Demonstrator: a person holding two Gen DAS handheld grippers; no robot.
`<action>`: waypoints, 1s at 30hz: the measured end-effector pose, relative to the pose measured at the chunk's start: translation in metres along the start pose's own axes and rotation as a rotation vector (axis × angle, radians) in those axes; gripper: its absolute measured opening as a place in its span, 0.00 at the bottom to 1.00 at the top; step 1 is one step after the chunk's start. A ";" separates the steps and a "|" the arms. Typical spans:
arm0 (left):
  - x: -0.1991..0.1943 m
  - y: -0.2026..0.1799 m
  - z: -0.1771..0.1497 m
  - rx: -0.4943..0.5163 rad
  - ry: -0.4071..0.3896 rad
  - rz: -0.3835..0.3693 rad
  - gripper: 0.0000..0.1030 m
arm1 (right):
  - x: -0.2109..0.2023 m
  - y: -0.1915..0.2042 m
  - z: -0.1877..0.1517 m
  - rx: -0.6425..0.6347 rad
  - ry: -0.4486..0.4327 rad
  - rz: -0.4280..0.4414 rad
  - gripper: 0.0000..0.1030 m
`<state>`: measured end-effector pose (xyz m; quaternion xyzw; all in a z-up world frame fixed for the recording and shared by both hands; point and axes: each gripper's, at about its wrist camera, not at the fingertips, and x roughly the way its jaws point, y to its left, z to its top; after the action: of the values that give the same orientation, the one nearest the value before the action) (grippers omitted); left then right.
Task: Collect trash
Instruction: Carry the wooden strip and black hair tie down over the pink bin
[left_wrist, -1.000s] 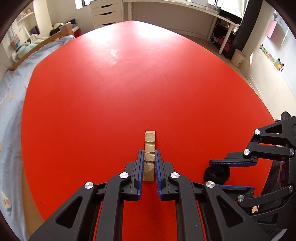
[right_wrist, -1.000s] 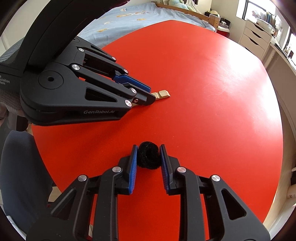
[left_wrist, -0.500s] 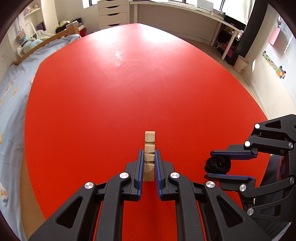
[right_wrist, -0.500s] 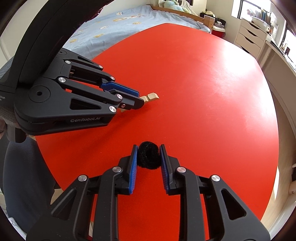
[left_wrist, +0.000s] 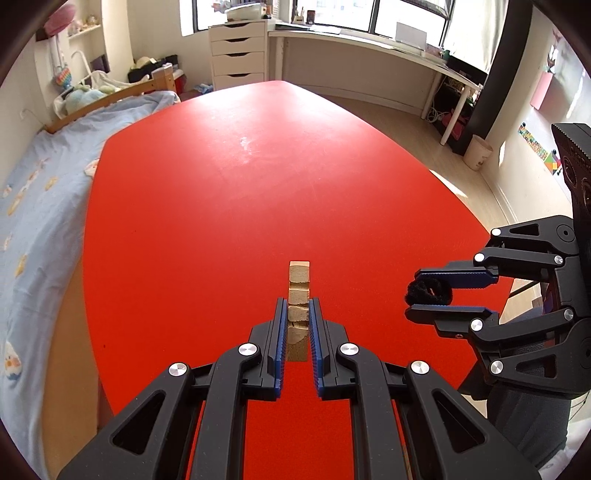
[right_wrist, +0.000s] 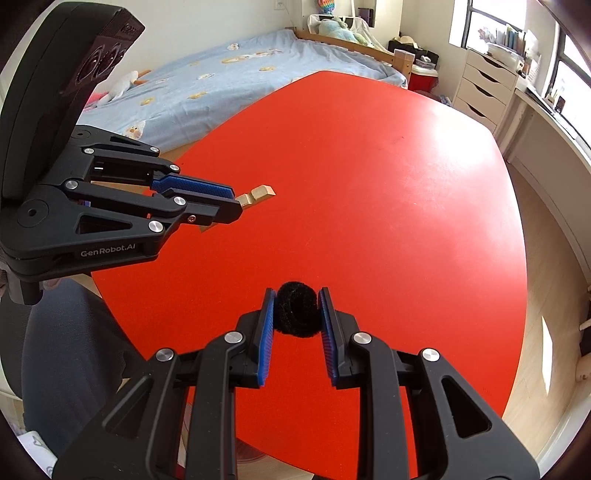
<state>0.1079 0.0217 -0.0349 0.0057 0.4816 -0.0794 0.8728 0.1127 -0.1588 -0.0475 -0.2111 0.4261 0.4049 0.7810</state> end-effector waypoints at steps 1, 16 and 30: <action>-0.006 -0.002 -0.001 -0.003 -0.010 -0.002 0.11 | -0.006 0.002 -0.002 -0.001 -0.008 -0.001 0.22; -0.082 -0.029 -0.047 -0.003 -0.133 -0.007 0.11 | -0.084 0.014 -0.033 0.017 -0.135 0.025 0.22; -0.113 -0.060 -0.097 -0.025 -0.166 -0.049 0.11 | -0.122 0.044 -0.080 0.019 -0.173 0.045 0.22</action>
<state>-0.0411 -0.0137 0.0125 -0.0233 0.4087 -0.0949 0.9074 -0.0002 -0.2424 0.0120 -0.1581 0.3654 0.4352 0.8075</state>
